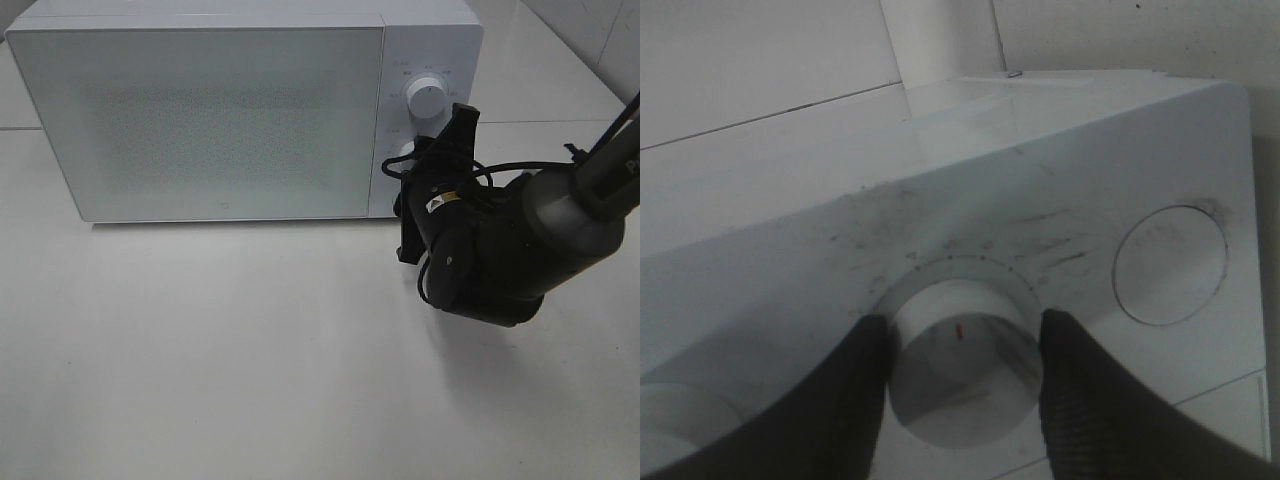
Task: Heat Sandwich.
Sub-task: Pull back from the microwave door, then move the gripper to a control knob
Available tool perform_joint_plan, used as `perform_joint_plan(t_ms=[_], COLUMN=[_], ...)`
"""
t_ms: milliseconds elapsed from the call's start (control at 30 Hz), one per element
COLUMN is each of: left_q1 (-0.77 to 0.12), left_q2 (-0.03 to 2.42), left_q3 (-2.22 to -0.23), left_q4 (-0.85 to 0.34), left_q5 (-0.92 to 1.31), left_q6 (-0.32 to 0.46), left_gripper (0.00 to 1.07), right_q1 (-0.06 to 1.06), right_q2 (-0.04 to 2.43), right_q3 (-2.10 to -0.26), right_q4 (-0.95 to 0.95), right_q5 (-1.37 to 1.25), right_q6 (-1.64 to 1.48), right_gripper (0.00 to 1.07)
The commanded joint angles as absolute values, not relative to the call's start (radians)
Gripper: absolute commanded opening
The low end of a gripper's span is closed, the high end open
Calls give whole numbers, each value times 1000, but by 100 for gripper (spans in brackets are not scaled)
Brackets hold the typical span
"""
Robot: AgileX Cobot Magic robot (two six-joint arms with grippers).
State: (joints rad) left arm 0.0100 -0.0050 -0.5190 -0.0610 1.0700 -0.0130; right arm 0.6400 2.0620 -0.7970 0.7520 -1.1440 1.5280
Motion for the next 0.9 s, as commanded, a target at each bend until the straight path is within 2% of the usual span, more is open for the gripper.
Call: perform_joint_plan(t_ms=[33, 700, 800, 833, 867, 900], left_q1=[4, 4, 4, 4, 4, 4], left_q2=[-28, -28, -28, -28, -28, -28], left_q3=[-517, -517, -517, -517, -517, -517], left_q4=[-59, -59, -59, -59, -59, -59], left_q5=[1070, 1070, 1070, 1070, 1070, 1070], left_q6=[-18, -18, -18, -18, -18, -18], left_gripper=[98, 98, 98, 98, 98, 98], right_q1=[639, 639, 639, 639, 639, 639], right_q2=[2050, 2050, 2050, 2050, 2050, 2050], right_q3=[-812, -812, -812, -812, -812, -812], right_q4=[694, 671, 672, 672, 676, 681], right_q5=[-1259, -1259, -1261, -1261, -1265, -1273], right_q6=[1530, 1466, 1466, 1466, 1465, 1458], right_gripper=[16, 21, 30, 30, 34, 43])
